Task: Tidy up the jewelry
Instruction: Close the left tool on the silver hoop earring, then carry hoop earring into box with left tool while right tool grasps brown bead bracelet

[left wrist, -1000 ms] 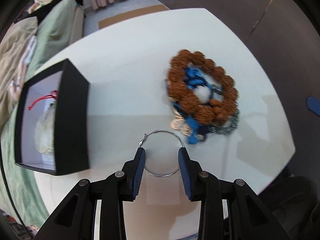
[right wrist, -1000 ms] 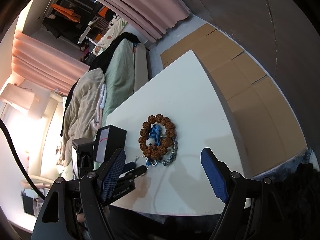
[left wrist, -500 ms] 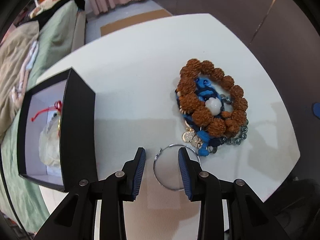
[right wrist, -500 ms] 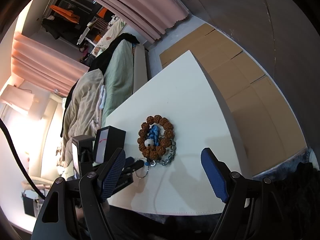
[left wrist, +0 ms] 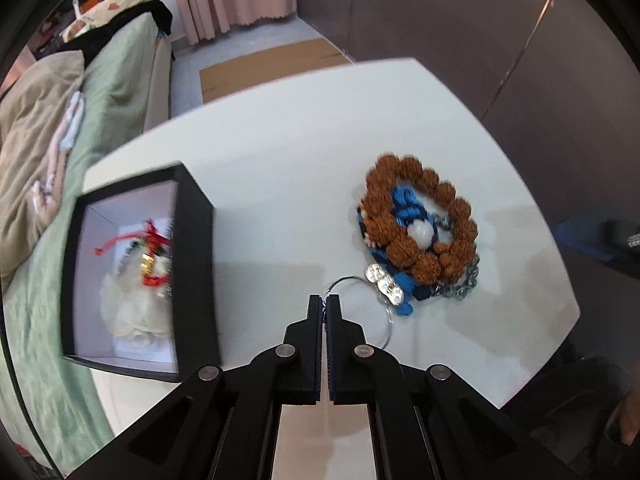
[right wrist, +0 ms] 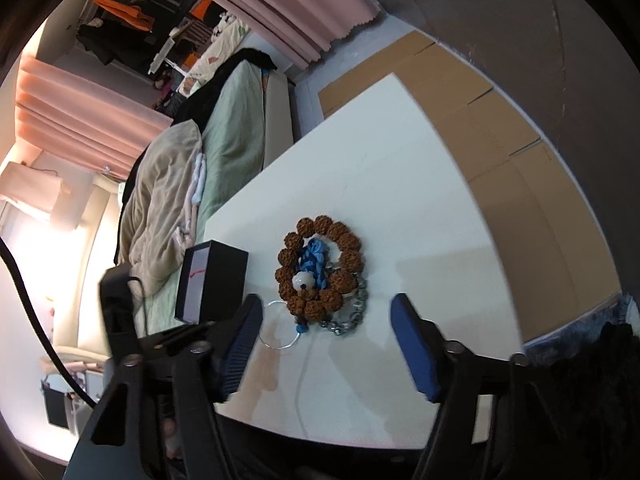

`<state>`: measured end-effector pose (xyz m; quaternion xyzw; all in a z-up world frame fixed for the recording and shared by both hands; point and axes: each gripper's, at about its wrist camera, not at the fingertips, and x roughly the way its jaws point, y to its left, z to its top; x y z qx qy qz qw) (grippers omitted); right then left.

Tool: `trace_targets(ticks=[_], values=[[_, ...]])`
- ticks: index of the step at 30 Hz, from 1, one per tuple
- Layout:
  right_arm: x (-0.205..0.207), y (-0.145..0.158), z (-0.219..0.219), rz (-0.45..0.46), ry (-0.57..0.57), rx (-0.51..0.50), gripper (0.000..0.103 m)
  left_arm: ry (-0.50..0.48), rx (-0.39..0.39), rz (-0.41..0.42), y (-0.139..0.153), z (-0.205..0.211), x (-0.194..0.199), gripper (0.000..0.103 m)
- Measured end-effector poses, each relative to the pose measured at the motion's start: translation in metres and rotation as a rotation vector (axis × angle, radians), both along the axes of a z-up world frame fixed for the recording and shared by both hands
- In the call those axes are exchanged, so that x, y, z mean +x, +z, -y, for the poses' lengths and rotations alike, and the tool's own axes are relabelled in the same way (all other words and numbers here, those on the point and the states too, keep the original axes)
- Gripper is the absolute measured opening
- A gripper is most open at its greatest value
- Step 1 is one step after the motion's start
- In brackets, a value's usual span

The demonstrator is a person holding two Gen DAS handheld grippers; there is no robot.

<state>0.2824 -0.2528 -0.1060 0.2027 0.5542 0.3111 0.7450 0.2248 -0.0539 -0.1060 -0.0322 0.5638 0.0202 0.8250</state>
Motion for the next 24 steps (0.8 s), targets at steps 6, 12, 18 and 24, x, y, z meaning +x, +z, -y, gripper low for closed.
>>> trace_targets(ticks=[6, 12, 18, 24], values=[[0.002, -0.003, -0.029, -0.004, 0.042, 0.01, 0.048, 0.015, -0.015, 0.053, 0.023, -0.017, -0.004, 0.0], [0.005, -0.005, -0.052, -0.015, 0.061, -0.004, 0.048, -0.005, -0.061, -0.001, 0.01, -0.017, 0.003, 0.0], [0.004, 0.0, -0.043, -0.01, 0.05, 0.003, 0.048, -0.011, -0.084, -0.069, -0.014, -0.013, 0.007, 0.006], [0.005, 0.0, -0.022, -0.014, 0.021, 0.005, 0.048, 0.004, -0.062, -0.092, -0.027, -0.01, 0.014, 0.006]])
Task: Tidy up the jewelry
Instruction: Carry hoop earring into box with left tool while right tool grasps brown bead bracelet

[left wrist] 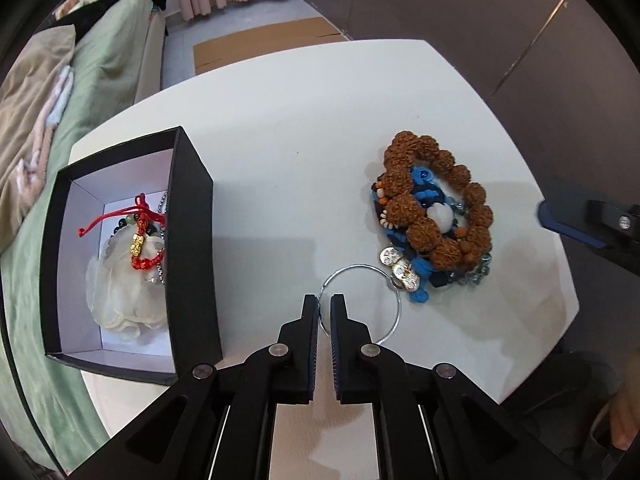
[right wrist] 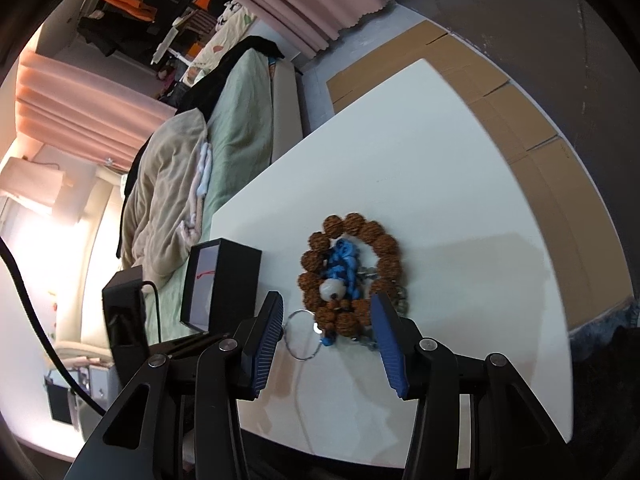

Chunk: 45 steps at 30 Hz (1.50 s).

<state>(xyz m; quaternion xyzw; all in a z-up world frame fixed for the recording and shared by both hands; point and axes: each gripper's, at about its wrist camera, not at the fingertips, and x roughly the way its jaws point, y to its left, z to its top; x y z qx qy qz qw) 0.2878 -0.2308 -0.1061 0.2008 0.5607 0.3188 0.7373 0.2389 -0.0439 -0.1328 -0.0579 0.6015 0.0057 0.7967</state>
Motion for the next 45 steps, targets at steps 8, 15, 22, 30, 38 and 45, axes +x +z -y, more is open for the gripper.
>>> trace_targets(ticks=[8, 15, 22, 30, 38, 45], values=[[-0.002, 0.003, 0.012, 0.008, -0.004, 0.008, 0.048, 0.005, 0.018, 0.006, 0.001, 0.001, 0.004, 0.039], [-0.001, 0.004, 0.015, 0.011, -0.007, 0.016, 0.048, 0.008, 0.029, -0.035, -0.009, 0.003, 0.005, 0.022], [-0.002, 0.003, 0.004, 0.012, 0.009, 0.005, 0.048, 0.0, 0.056, -0.013, -0.009, -0.004, 0.003, 0.002], [0.001, -0.001, -0.025, 0.018, 0.041, -0.006, 0.048, 0.023, 0.027, 0.07, 0.022, -0.027, -0.006, 0.001], [0.007, -0.006, -0.057, 0.021, 0.072, -0.03, 0.039, 0.057, 0.026, 0.153, 0.06, -0.046, -0.009, 0.001], [0.014, -0.017, -0.076, 0.025, 0.069, -0.121, 0.039, 0.091, 0.039, 0.189, 0.078, -0.068, -0.019, 0.001]])
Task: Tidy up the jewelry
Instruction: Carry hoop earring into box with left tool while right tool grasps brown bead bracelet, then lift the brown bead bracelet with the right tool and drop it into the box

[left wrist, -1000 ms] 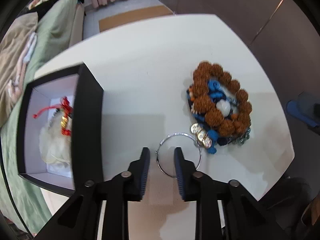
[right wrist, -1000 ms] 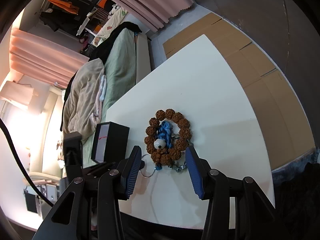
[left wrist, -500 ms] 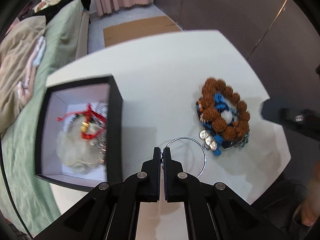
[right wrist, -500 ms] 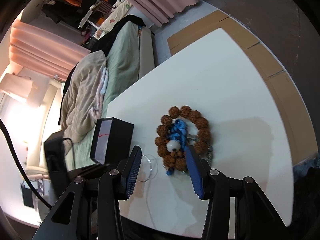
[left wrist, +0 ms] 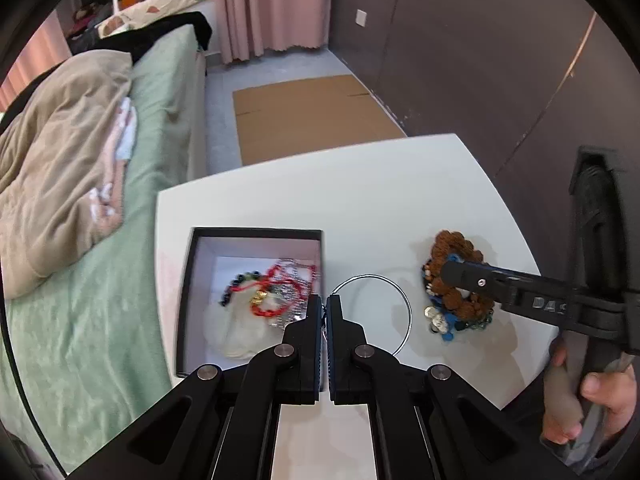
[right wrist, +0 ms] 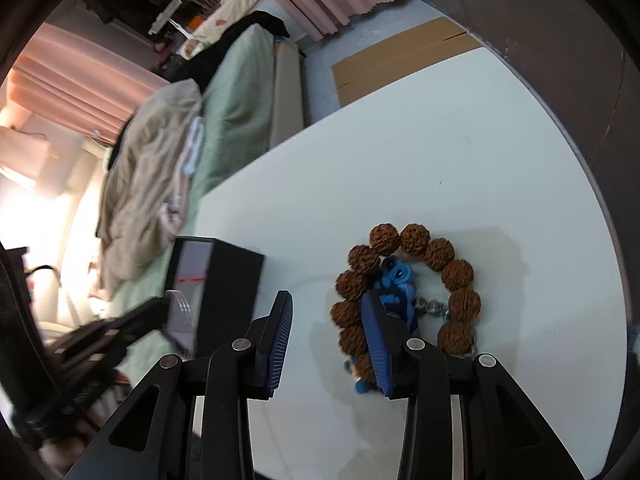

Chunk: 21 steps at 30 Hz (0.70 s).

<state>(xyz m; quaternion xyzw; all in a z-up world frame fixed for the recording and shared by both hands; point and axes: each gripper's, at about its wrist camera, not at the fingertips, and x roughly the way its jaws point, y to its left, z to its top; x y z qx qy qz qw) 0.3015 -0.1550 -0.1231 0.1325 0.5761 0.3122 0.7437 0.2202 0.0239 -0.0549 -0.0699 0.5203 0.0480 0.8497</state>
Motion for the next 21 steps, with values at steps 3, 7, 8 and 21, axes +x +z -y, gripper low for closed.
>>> trace_targets(ticks=[3, 7, 8, 21], values=[[0.002, -0.006, -0.007, 0.009, -0.005, -0.063, 0.039, 0.015, -0.003, 0.012, 0.004, -0.011, -0.004, 0.001], [0.004, -0.01, -0.023, 0.02, 0.012, -0.114, 0.038, 0.028, -0.008, 0.023, 0.008, -0.022, -0.01, 0.001], [0.004, -0.01, -0.025, 0.027, 0.016, -0.13, 0.038, 0.032, -0.011, 0.025, 0.008, -0.026, -0.012, 0.001], [-0.01, 0.031, 0.016, 0.066, -0.073, 0.027, 0.02, 0.044, -0.037, 0.063, 0.019, -0.039, -0.025, 0.001]])
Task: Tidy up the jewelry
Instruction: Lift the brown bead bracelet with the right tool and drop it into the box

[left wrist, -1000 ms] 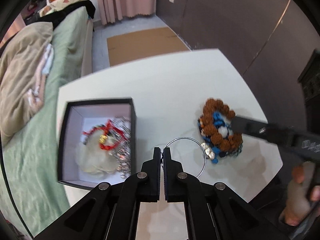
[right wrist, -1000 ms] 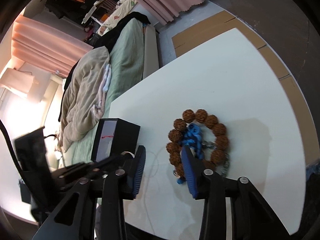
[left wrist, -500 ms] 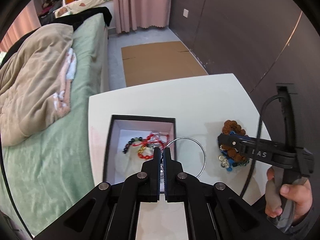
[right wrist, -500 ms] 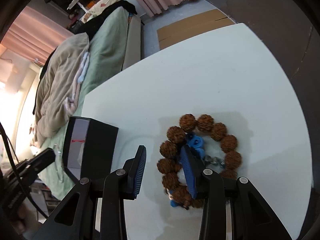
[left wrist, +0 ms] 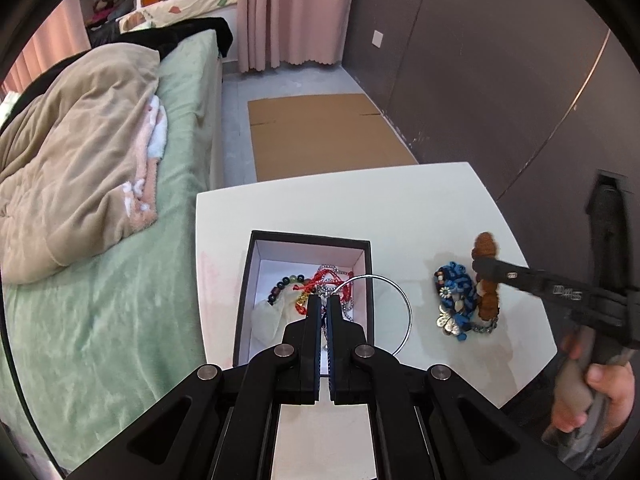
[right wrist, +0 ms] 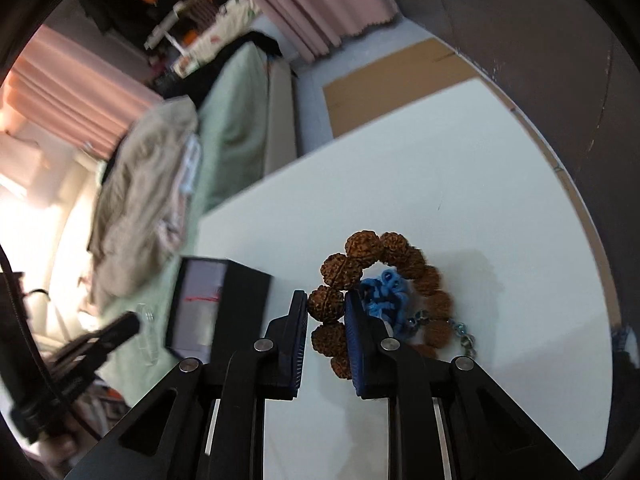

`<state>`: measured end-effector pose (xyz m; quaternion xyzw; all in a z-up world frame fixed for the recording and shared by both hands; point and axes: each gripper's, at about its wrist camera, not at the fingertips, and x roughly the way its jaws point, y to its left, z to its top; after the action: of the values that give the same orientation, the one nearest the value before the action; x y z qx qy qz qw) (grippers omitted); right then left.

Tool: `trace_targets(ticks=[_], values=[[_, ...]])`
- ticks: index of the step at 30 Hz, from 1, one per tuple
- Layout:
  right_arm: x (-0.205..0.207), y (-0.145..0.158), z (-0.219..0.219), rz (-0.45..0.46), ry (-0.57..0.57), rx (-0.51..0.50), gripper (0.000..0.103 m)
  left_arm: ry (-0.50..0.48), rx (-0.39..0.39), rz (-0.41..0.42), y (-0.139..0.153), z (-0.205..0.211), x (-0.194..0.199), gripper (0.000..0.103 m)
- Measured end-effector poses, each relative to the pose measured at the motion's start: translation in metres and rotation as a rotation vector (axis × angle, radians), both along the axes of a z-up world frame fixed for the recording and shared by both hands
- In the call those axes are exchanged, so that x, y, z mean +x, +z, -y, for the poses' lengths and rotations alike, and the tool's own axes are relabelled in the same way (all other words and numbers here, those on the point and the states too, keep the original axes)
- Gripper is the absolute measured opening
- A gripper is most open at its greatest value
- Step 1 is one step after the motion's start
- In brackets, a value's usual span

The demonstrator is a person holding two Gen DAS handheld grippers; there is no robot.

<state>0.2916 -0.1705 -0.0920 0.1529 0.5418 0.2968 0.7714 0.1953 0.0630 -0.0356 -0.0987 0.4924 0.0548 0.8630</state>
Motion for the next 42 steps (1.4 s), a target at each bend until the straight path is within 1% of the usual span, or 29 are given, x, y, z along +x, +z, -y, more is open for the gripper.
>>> trace_targets(ticks=[3, 8, 11, 13, 16, 18, 19, 20, 22, 24, 28, 36, 40, 42], values=[[-0.005, 0.011, 0.016, 0.013, -0.03, 0.064, 0.02, 0.003, -0.002, 0.007, 0.002, -0.003, 0.0, 0.001], [-0.013, 0.031, 0.025, 0.052, -0.04, 0.157, 0.02, 0.012, -0.007, 0.011, -0.001, -0.008, 0.003, 0.002], [-0.018, 0.042, 0.017, 0.081, -0.022, 0.21, 0.02, 0.027, -0.024, 0.014, -0.004, -0.014, 0.007, 0.002], [-0.023, 0.051, 0.01, 0.114, -0.001, 0.245, 0.02, 0.034, -0.053, 0.021, -0.007, -0.018, 0.01, 0.003], [-0.03, 0.062, 0.001, 0.153, 0.036, 0.282, 0.02, 0.036, -0.072, 0.004, -0.012, -0.02, 0.015, 0.004], [-0.034, 0.064, -0.01, 0.159, 0.065, 0.302, 0.02, 0.045, -0.067, -0.005, -0.015, -0.022, 0.016, 0.01], [-0.035, 0.064, -0.015, 0.156, 0.075, 0.305, 0.02, 0.05, -0.068, -0.003, -0.015, -0.024, 0.015, 0.026], [-0.036, 0.063, -0.022, 0.155, 0.089, 0.309, 0.02, 0.053, -0.07, 0.005, -0.013, -0.025, 0.014, 0.051], [-0.038, 0.06, -0.033, 0.152, 0.106, 0.31, 0.02, 0.066, -0.068, 0.05, -0.006, -0.03, 0.006, 0.074], [-0.039, 0.057, -0.043, 0.136, 0.123, 0.311, 0.02, 0.071, -0.058, 0.073, -0.001, -0.034, 0.0, 0.075], [-0.04, 0.054, -0.06, 0.125, 0.148, 0.319, 0.02, 0.09, -0.047, 0.078, 0.005, -0.046, -0.008, 0.075], [-0.043, 0.057, -0.096, 0.135, 0.2, 0.352, 0.02, 0.128, -0.031, 0.088, 0.014, -0.069, -0.028, 0.076], [-0.044, 0.052, -0.117, 0.129, 0.222, 0.33, 0.02, 0.141, -0.026, 0.098, 0.02, -0.076, -0.039, 0.075], [-0.045, 0.048, -0.126, 0.13, 0.223, 0.291, 0.02, 0.143, -0.022, 0.097, 0.023, -0.078, -0.043, 0.075]])
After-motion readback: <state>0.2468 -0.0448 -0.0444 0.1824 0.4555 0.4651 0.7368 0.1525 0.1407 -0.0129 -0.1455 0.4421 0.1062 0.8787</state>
